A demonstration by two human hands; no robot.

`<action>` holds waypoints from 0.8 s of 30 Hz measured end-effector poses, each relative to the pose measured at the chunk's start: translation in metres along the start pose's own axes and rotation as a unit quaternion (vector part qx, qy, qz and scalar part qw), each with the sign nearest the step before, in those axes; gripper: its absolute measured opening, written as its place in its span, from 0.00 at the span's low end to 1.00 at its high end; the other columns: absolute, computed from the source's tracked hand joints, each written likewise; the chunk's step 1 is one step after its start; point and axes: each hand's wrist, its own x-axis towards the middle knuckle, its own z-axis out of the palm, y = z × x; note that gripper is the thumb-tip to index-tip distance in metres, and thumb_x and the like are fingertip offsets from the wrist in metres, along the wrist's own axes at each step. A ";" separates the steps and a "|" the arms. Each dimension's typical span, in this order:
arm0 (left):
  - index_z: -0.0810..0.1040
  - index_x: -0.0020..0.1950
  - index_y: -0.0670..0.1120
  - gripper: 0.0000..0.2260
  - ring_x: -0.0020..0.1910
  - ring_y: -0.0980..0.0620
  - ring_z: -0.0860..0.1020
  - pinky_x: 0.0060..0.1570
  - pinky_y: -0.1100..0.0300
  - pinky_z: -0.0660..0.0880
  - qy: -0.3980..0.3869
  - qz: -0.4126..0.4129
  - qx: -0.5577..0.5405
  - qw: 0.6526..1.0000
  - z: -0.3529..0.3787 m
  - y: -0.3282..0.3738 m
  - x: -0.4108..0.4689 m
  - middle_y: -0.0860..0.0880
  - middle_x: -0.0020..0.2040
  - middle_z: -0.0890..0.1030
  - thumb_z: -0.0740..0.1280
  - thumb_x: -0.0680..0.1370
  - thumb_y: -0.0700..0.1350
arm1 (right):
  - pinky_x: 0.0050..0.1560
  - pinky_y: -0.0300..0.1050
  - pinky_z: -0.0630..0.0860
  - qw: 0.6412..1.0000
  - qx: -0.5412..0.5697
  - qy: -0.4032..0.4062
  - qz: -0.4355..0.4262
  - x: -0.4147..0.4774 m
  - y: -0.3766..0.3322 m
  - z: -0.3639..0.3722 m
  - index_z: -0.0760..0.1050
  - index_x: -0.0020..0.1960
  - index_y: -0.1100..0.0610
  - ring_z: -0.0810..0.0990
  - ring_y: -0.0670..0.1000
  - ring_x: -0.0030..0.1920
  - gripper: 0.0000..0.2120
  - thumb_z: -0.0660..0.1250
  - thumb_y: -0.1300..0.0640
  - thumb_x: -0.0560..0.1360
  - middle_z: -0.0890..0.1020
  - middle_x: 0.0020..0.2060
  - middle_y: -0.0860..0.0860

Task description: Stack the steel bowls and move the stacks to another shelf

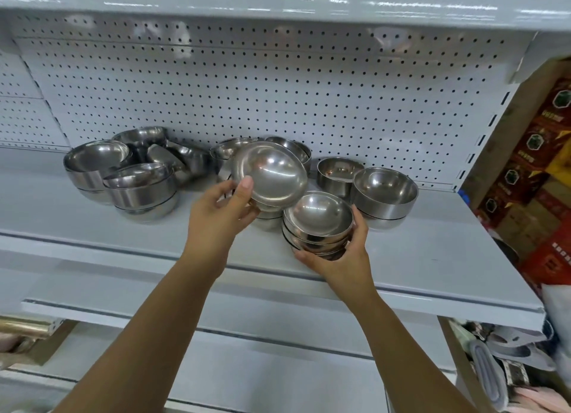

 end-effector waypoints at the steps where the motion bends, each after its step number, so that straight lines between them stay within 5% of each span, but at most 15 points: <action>1: 0.78 0.64 0.40 0.22 0.52 0.45 0.86 0.54 0.57 0.82 -0.016 -0.020 0.014 1.000 0.003 0.000 0.002 0.41 0.55 0.85 0.73 0.78 0.53 | 0.75 0.50 0.71 1.000 0.003 0.000 0.000 0.000 0.000 0.000 0.52 0.77 0.33 0.70 0.39 0.73 0.62 0.88 0.40 0.54 0.68 0.72 0.32; 9: 0.83 0.53 0.39 0.14 0.43 0.42 0.87 0.42 0.59 0.83 -0.042 -0.073 0.099 0.992 0.027 0.005 0.018 0.40 0.46 0.86 0.72 0.79 0.50 | 0.75 0.53 0.71 1.000 0.004 -0.006 -0.002 -0.001 -0.001 -0.003 0.51 0.79 0.34 0.70 0.42 0.74 0.65 0.87 0.38 0.54 0.69 0.75 0.39; 20: 0.87 0.44 0.46 0.12 0.43 0.48 0.87 0.49 0.51 0.84 -0.032 -0.019 0.201 0.979 0.031 -0.012 0.021 0.46 0.38 0.87 0.71 0.78 0.53 | 0.67 0.34 0.70 1.000 -0.004 -0.009 -0.018 -0.001 -0.002 -0.005 0.50 0.72 0.23 0.70 0.33 0.70 0.59 0.86 0.38 0.55 0.70 0.69 0.29; 24: 0.87 0.41 0.45 0.15 0.42 0.47 0.86 0.50 0.48 0.84 -0.018 0.040 0.259 0.965 0.035 -0.021 0.021 0.47 0.36 0.86 0.70 0.78 0.55 | 0.69 0.38 0.71 1.000 -0.003 -0.008 -0.018 -0.001 -0.001 -0.005 0.50 0.74 0.26 0.70 0.34 0.71 0.60 0.86 0.38 0.55 0.70 0.69 0.29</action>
